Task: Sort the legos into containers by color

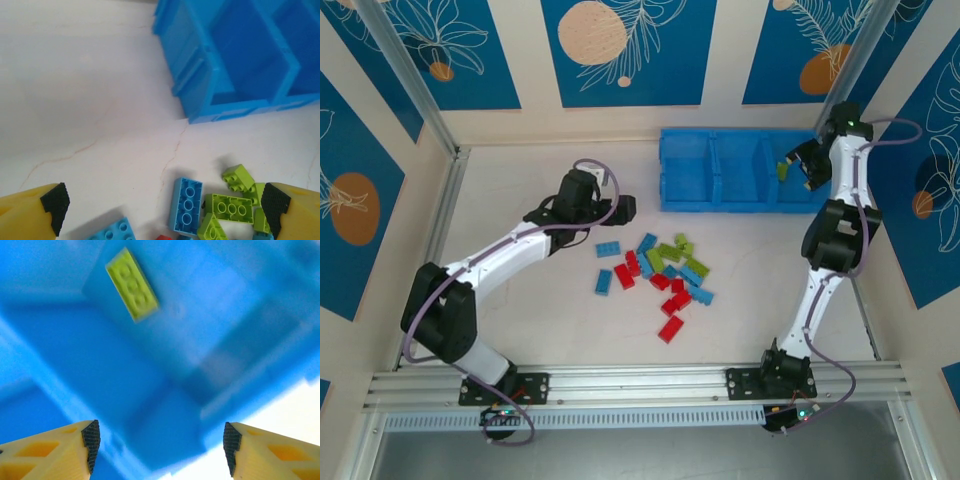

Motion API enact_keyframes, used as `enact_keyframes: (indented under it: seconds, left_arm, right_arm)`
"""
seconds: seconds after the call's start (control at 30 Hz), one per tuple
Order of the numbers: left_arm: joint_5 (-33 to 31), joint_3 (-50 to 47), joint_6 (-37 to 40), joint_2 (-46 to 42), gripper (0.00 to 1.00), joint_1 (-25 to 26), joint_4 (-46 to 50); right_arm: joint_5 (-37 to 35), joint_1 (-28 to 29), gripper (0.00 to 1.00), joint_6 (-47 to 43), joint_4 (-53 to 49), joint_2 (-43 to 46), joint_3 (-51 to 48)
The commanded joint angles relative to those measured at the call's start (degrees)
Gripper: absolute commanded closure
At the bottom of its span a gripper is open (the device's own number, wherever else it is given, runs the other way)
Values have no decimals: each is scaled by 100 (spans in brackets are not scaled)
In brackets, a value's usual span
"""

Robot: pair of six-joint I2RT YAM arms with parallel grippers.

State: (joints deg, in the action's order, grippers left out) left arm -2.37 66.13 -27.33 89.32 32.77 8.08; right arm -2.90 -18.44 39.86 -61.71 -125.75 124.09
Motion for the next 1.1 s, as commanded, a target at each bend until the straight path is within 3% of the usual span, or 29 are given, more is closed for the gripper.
enact_keyframes:
  seconds: [0.0,0.1,0.2,0.37,0.53,0.77,1.07]
  left_arm:
    - [-573,377,-1278,166,2,6,1232]
    - [-666,598,-2024,391,4,-11,2165]
    - [-484,646,-2296,612,3,-29,2482]
    - [494,1018,-2177,1383,0,-119,2618]
    - [543,1455,-2051,2030,0,-140,3062]
    - [590,1351,-2363,2367,0,-307,3093]
    - [800,1372,-2101,2647,22,-368,3055]
  right_arm:
    - [533,95,31,-6,381,1484,-1489]
    - [771,248,30,-64,689,2535,-2838]
    - [1131,541,28,-112,541,3408,-3560]
    - [1177,1567,23,-59,403,4372,-4192]
    - [1187,2485,21,233,294,4529,-4391]
    - [1143,2621,21,409,261,4493,-4457]
    - [1195,2698,21,435,173,4380,-4273]
